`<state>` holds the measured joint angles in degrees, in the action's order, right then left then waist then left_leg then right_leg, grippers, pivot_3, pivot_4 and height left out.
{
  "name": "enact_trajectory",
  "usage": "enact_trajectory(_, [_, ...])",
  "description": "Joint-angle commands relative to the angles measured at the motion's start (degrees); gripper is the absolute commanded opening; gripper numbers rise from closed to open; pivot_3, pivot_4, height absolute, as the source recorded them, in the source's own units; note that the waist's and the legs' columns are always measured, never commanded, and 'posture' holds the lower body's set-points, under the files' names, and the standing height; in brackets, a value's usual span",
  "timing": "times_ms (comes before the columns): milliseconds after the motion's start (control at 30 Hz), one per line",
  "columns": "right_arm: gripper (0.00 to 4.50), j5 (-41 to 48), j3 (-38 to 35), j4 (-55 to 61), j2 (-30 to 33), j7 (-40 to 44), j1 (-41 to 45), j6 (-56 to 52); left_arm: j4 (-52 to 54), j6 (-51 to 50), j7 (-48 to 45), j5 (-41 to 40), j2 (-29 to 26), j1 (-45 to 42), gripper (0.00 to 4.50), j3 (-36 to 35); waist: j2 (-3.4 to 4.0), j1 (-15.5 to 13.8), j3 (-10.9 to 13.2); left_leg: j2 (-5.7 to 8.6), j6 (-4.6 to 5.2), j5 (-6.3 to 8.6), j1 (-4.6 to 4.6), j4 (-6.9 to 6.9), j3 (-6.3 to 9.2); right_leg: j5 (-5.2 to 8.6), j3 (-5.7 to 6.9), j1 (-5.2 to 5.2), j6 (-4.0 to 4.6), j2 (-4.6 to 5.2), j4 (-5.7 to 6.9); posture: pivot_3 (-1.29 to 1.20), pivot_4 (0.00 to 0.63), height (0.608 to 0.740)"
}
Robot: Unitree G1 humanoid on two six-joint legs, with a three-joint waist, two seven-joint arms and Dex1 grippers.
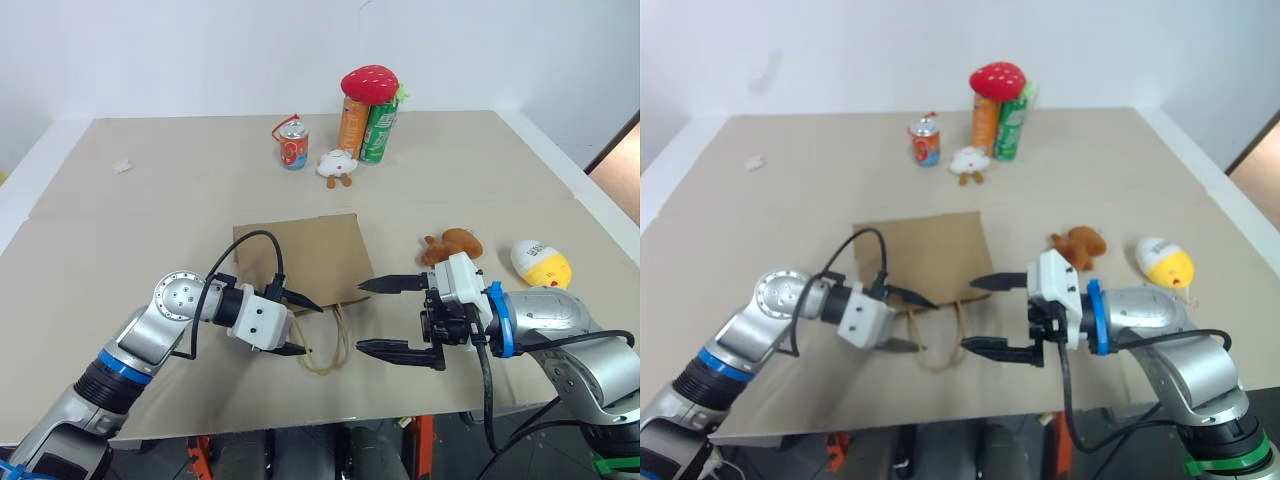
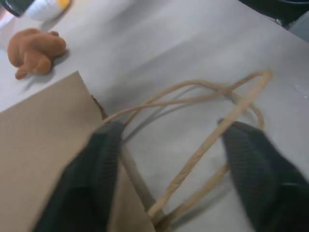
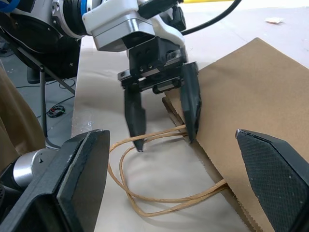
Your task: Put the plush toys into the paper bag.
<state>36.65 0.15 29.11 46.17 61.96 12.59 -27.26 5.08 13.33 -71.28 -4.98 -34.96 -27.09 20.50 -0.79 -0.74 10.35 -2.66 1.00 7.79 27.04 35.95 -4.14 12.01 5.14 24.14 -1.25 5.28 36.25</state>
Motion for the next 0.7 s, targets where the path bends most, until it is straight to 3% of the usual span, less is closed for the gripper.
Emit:
enact_trajectory(33, [4.50, -0.4, -0.8, 1.6, -0.3, -0.4, -0.8, 1.3, 1.3, -0.5, 0.5, -2.8, 1.6, -1.9, 1.93, -1.1, 0.00, 0.0, 0.0, 0.00, 0.00, 0.00, 0.00, 0.00, 0.00, 0.00, 0.00, 0.00, 0.00, 0.00, 0.00, 0.00, 0.150, 0.740])
enact_trajectory(100, [4.50, -0.7, -0.7, 1.4, -0.3, -0.4, -1.2, 1.6, 1.3, -1.0, 0.7, -3.7, 2.0, -2.1, 0.65, -1.7, 0.00, 0.0, 0.0, -0.01, 0.02, -0.01, 0.00, 0.02, -0.02, -0.03, 0.00, -0.01, 0.00, 0.00, 0.00, 0.00, 0.150, 0.740])
enact_trajectory(167, [4.50, -1.8, -1.1, 0.5, -0.4, -0.9, -1.7, 2.4, 1.7, -3.0, 1.9, -5.9, 2.7, -2.8, 0.10, -3.5, 0.00, 0.0, 0.0, -0.01, 0.02, -0.01, 0.00, 0.04, -0.02, -0.04, -0.01, -0.01, -0.01, -0.01, 0.00, 0.00, 0.150, 0.740])
enact_trajectory(533, [4.50, -3.7, -2.7, -3.6, -1.6, -4.6, -5.9, 2.5, 3.9, -9.6, 9.3, -11.2, 5.2, -5.8, 0.10, -11.0, -0.01, 0.0, 0.0, -0.04, 0.08, 0.02, -0.01, 0.32, -0.07, -0.15, -0.06, -0.11, -0.10, -0.03, 0.03, 0.00, 0.150, 0.740])
enact_trajectory(667, [4.50, -3.5, -1.6, -5.0, -5.6, -8.6, -2.7, 1.2, 4.8, -10.9, 11.2, -11.1, 5.7, -5.1, 0.10, -11.5, -0.01, 0.0, 0.0, -0.06, 0.09, 0.01, -0.01, 0.34, -0.10, -0.19, -0.07, -0.10, -0.09, -0.07, 0.03, 0.00, 0.150, 0.740])
enact_trajectory(700, [4.26, -3.4, -1.3, -5.5, -6.9, -9.8, -1.6, 0.8, 4.9, -11.0, 11.8, -11.0, 5.9, -5.0, 0.03, -11.6, -0.01, 0.0, 0.0, -0.05, 0.09, 0.02, -0.01, 0.35, -0.10, -0.20, -0.07, -0.10, -0.08, -0.08, 0.03, 0.00, 0.150, 0.740])
